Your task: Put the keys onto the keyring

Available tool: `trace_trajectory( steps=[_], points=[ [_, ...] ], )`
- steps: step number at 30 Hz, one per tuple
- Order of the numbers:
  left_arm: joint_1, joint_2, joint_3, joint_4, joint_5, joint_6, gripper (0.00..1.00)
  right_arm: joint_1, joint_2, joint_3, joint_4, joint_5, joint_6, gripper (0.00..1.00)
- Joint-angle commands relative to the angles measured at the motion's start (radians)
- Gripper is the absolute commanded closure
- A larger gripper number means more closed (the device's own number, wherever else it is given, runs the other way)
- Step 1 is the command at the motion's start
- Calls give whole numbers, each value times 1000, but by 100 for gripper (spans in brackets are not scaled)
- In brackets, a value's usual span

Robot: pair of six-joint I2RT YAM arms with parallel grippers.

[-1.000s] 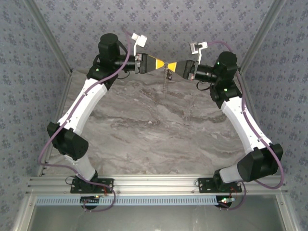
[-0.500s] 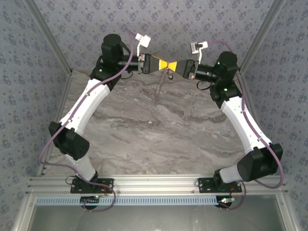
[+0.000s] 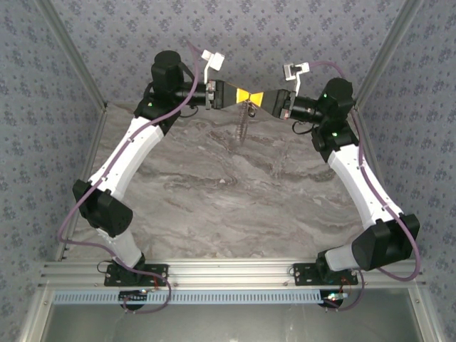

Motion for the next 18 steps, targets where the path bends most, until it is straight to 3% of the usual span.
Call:
trace_trajectory(
  steps=[1,2,3,4,10,18],
  points=[
    [-6,-28,2,81,-16,3,100,-16,-33,-10,22,13,13,100],
    [-6,-34,-5,87,-25,3,100,-22,-37,-15,31,19,23,91],
    [-5,-40,-9,92,-34,3,100,-33,-48,-25,46,29,40,73],
    [-4,-45,-13,98,-44,3,100,-45,-60,-39,62,38,55,66],
    [-5,-74,-32,114,-109,7,100,-62,-103,-77,99,54,96,61],
    [-4,-82,-45,175,-117,-36,100,-41,-96,-86,105,68,84,51]
  ],
)
